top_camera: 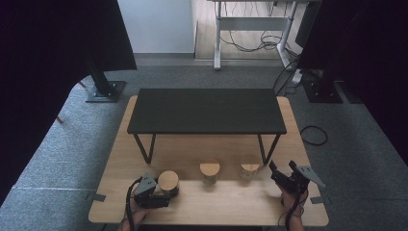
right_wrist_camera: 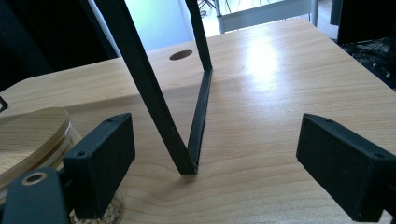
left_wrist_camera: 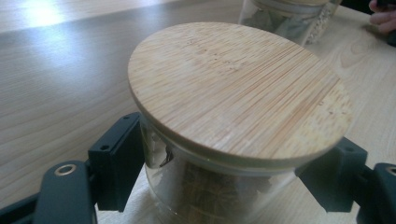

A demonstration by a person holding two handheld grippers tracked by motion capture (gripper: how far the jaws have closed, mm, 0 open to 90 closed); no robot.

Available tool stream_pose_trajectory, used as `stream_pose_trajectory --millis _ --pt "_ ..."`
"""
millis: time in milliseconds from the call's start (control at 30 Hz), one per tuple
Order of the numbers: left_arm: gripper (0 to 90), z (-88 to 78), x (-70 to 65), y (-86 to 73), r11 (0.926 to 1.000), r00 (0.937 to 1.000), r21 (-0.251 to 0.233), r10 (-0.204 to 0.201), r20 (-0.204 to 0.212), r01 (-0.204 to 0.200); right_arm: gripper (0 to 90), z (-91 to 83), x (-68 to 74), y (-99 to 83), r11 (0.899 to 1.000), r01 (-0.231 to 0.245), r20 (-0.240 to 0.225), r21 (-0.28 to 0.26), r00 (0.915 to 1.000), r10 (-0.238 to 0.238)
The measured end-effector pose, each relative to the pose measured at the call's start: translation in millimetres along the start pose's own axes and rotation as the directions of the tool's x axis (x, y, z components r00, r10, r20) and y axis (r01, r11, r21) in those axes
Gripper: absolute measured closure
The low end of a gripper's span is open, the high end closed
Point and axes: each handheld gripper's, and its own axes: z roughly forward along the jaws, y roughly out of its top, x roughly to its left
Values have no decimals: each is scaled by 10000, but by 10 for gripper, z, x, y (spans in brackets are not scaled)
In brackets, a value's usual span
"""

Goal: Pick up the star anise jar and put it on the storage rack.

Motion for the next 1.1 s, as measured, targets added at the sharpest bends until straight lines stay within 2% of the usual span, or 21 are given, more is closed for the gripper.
stream_pose_trajectory --millis 333,467,500,667,1100 --pt "245 -33 -50 -10 9987 9984 -183 466 -322 -472 113 6 6 1 9999 112 -25 19 9999 -112" --pt "251 -49 -49 -12 9987 9987 -252 437 -249 -443 113 8 5 3 9999 113 -20 30 9999 -113" --pt "251 -58 -49 -14 9985 9988 -252 485 -109 -488 113 9 6 3 9999 123 -22 37 9999 -123" --pt "252 -64 -42 -16 9979 9982 -257 600 35 -599 113 11 11 3 9998 185 -29 44 9998 -185" --pt "253 -94 13 -15 9974 9976 -227 682 -78 -684 115 14 14 3 9998 213 -8 65 9998 -213"
